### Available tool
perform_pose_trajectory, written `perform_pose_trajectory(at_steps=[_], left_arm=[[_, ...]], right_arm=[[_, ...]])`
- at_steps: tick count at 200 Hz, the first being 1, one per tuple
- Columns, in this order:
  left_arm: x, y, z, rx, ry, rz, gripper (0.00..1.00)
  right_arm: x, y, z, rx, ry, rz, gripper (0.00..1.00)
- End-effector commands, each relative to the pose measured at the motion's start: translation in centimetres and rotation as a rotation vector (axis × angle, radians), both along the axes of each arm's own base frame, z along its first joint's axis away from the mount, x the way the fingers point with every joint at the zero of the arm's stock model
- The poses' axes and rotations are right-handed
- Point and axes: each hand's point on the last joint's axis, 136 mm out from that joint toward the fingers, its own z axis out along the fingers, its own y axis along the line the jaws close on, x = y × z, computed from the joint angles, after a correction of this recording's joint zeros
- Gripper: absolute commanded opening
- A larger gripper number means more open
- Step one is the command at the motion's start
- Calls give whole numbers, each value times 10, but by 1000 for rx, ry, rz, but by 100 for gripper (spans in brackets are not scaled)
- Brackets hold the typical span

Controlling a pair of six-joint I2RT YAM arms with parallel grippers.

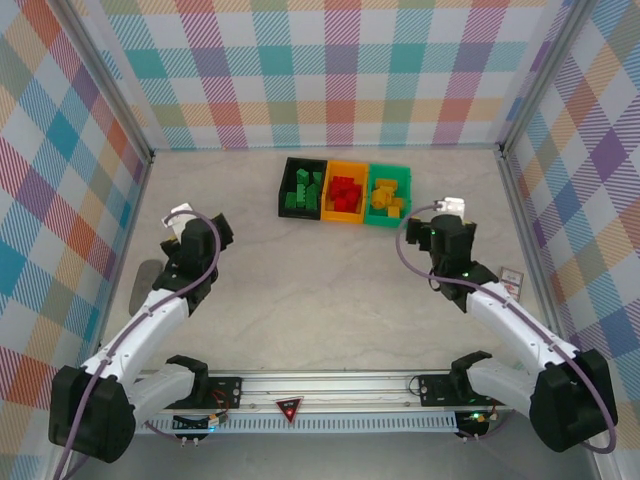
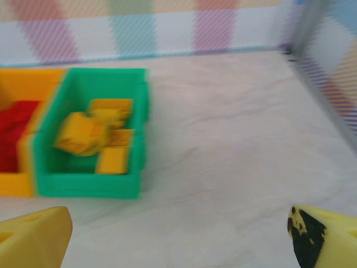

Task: Sort the legos into containers by color
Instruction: Reset both arms

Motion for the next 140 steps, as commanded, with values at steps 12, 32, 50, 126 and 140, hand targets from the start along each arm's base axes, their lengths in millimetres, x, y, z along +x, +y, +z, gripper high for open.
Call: perform_pose_trajectory(at_steps=[12, 32, 50, 126, 140], left_arm=[[0, 23, -9, 102, -79, 54, 100], [6, 26, -25, 155, -111, 18, 100], [12, 30, -38, 178, -114, 13, 100], [37, -4, -86, 131, -158, -254, 100], [41, -8, -98, 133, -138, -275, 100]], right_arm=[[3, -63, -35, -55, 36, -199, 99], [9, -77, -56, -41, 26, -204, 99], [17, -69, -66, 5, -14, -118, 99], [44, -26, -80, 40, -95, 143, 99], [47, -25, -83, 43, -76, 152, 99]])
